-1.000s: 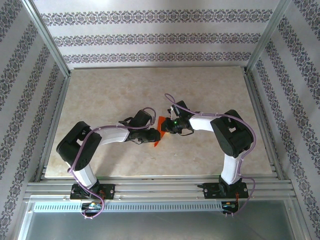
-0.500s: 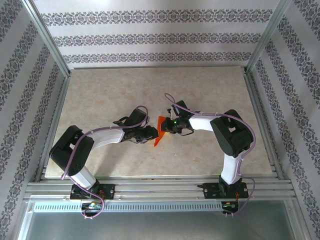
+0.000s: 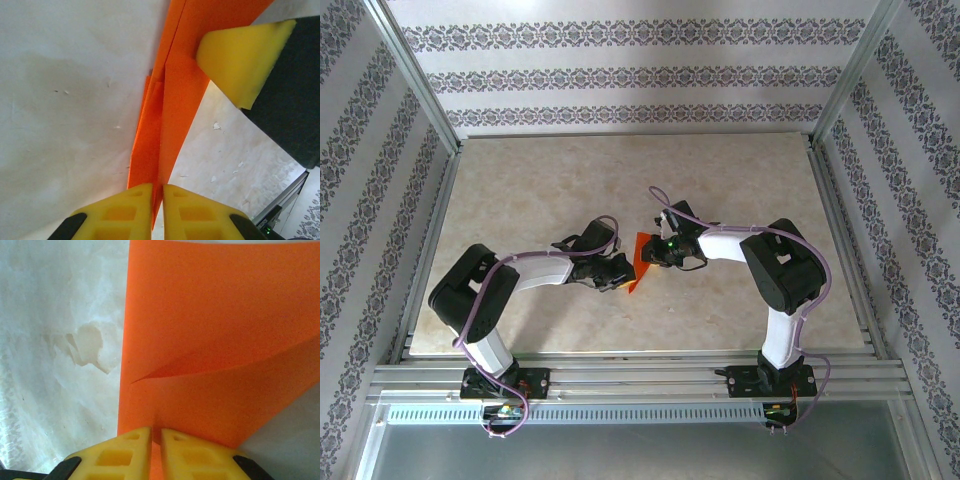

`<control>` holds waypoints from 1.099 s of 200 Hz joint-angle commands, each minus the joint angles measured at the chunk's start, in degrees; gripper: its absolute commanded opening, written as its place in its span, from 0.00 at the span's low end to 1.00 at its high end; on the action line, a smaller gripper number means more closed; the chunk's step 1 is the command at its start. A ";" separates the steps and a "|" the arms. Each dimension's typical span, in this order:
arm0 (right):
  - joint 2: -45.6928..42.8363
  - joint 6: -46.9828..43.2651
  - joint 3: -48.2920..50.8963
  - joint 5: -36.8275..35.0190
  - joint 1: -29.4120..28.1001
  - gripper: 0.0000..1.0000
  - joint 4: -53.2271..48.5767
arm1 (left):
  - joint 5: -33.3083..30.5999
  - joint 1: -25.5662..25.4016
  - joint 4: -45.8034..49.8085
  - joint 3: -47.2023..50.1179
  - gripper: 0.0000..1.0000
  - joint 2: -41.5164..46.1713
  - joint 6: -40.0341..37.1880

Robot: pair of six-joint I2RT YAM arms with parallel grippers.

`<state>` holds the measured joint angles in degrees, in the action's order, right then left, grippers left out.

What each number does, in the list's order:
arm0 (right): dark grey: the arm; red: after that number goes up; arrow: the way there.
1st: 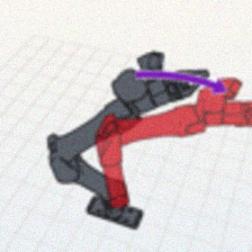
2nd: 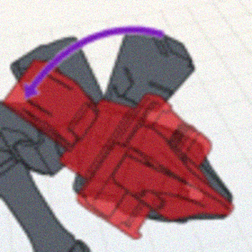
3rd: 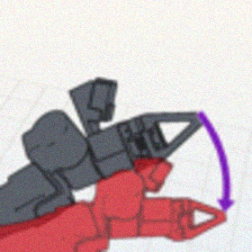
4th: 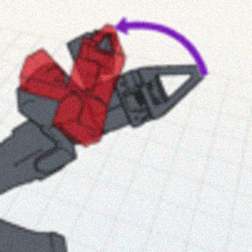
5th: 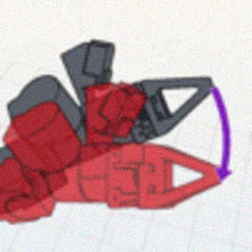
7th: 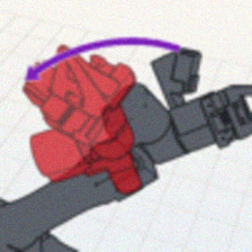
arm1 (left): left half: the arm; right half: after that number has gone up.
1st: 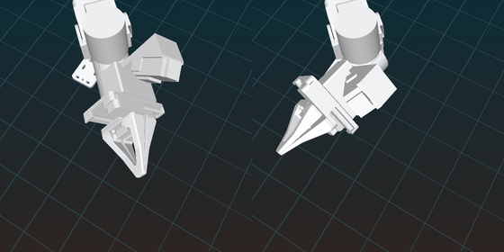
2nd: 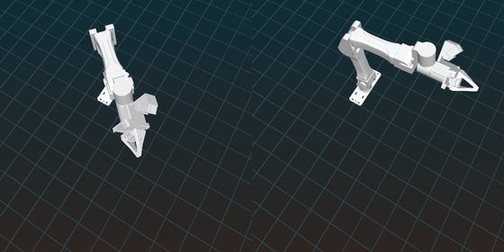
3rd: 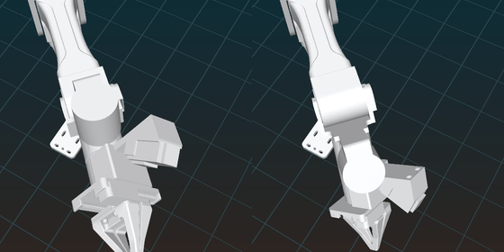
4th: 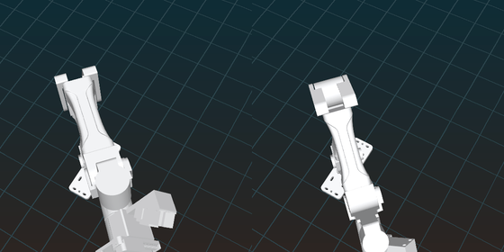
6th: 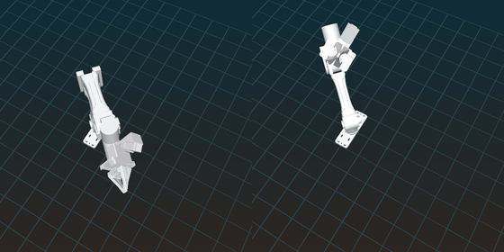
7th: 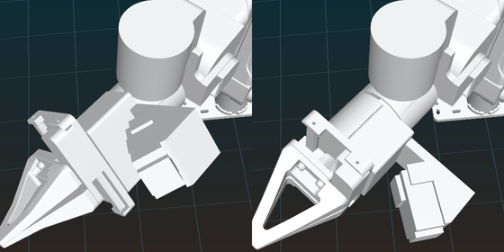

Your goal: Fold a paper plane with a square sheet of paper (pick it up from the middle)

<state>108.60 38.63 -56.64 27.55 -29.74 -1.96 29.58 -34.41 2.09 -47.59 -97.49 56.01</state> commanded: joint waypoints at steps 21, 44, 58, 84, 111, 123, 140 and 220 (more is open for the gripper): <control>3.82 -1.54 0.53 -3.40 0.30 0.18 -3.37 | 0.33 0.40 0.60 0.10 0.10 -1.54 -1.33; 3.90 -1.45 0.50 -3.48 0.32 0.18 -3.39 | 0.14 0.31 0.73 0.12 0.10 -2.02 -1.55; 3.97 -1.37 0.48 -3.45 0.29 0.18 -3.41 | 0.04 0.15 0.65 0.19 0.10 -2.41 -1.60; 3.99 -1.37 0.53 -3.56 0.30 0.18 -3.54 | 0.12 -0.26 0.64 -0.11 0.10 -3.15 -1.45; 3.99 -1.28 0.49 -3.64 0.27 0.18 -3.55 | -1.31 -0.30 2.98 -0.74 0.16 -1.40 -2.07; 3.99 -1.28 0.49 -3.65 0.30 0.18 -3.65 | -2.44 -0.26 5.62 -1.39 0.20 0.46 -3.25; 4.08 -1.28 0.39 -3.65 0.31 0.18 -3.63 | -4.52 -0.22 9.50 -1.94 0.24 3.07 -4.92; 4.85 -1.17 0.13 -3.38 0.22 0.18 -3.76 | 0.28 -0.61 5.31 -0.82 0.25 2.28 -5.70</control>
<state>109.19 38.65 -57.28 28.18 -29.74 -2.63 27.44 -34.50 8.47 -48.03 -93.91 51.42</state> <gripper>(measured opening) 0.181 0.250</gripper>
